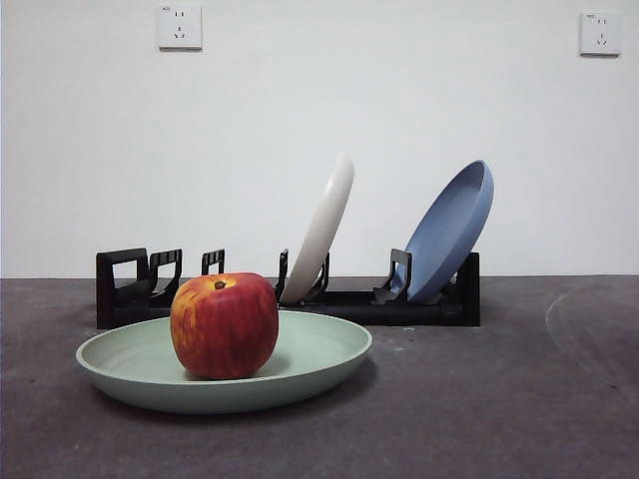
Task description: Take the green plate from the plate rack,put the plate on the table,take the apple from the table,put the apple in the plate
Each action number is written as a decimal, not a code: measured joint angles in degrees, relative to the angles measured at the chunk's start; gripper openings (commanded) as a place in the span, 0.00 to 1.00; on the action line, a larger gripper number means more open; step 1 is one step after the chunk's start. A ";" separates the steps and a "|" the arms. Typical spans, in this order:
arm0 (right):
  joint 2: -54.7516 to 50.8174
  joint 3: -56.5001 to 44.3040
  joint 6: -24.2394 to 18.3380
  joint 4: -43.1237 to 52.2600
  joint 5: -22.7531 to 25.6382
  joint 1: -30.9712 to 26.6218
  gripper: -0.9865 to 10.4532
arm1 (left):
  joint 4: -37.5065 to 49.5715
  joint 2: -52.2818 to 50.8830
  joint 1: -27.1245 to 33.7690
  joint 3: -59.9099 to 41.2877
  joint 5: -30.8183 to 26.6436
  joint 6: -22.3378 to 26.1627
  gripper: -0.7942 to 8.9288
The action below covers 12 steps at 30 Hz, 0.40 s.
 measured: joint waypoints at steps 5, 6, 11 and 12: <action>0.00 0.00 0.00 0.00 -0.02 0.00 0.09 | -0.02 0.79 0.00 0.00 0.00 0.00 0.08; 0.00 0.00 0.00 0.00 -0.02 0.00 0.09 | 0.00 0.90 0.00 0.00 0.00 0.00 0.08; 0.00 0.00 0.00 0.00 -0.02 0.00 0.09 | 0.00 1.55 0.00 0.00 0.00 0.00 0.08; 0.00 0.00 0.00 0.00 0.00 0.00 0.09 | -0.02 1.66 0.00 0.00 0.00 0.00 0.08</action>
